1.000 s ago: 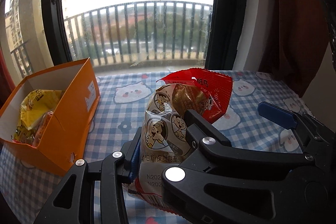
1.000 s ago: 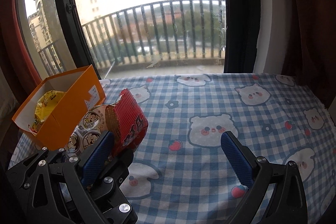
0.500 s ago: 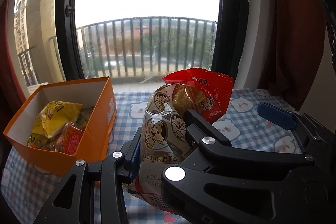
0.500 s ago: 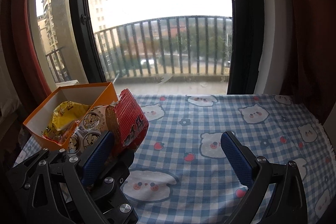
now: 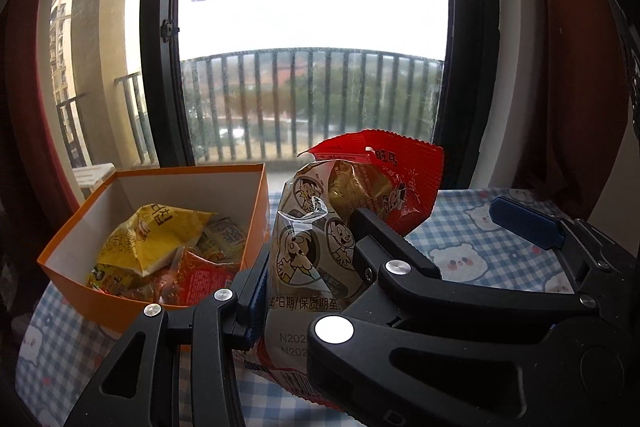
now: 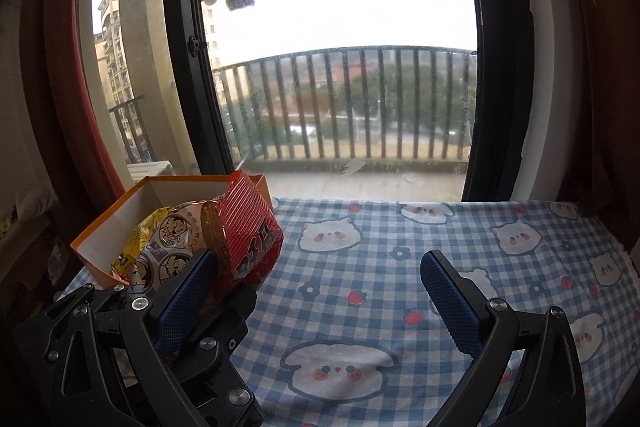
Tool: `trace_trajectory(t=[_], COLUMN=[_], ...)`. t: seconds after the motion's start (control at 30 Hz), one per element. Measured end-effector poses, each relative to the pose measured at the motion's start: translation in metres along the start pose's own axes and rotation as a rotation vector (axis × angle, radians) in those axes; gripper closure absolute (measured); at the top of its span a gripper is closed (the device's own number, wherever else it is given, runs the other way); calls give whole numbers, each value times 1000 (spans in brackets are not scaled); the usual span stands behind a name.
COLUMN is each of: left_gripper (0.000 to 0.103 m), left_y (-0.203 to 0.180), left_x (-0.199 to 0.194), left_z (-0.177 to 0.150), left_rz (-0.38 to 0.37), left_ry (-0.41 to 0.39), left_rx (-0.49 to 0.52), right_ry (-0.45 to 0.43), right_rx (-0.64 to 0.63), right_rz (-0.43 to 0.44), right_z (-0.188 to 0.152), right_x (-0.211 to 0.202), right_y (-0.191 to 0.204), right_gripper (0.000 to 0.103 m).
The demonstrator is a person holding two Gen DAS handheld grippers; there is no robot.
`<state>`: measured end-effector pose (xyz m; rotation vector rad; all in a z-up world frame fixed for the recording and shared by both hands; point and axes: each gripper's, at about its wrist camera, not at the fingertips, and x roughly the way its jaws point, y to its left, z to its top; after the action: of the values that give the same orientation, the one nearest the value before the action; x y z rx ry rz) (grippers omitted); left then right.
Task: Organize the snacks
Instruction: 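Lift the cookie bag with left tool and carry it over the orange box, then lower the cookie bag into the box and open left tool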
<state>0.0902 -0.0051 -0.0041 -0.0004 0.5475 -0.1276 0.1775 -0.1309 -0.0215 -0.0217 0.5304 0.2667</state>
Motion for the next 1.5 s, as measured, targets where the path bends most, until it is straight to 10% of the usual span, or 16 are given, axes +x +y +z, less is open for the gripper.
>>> trace_trajectory(t=[1.5], left_gripper=[53], left_y=[167], left_x=[78], left_z=[3], left_rz=[136], left_ry=[87], left_rx=[-212], right_ry=[114], right_rx=[-19], right_rz=[161], right_z=[12], right_x=[146], right_y=[137], right_gripper=[0])
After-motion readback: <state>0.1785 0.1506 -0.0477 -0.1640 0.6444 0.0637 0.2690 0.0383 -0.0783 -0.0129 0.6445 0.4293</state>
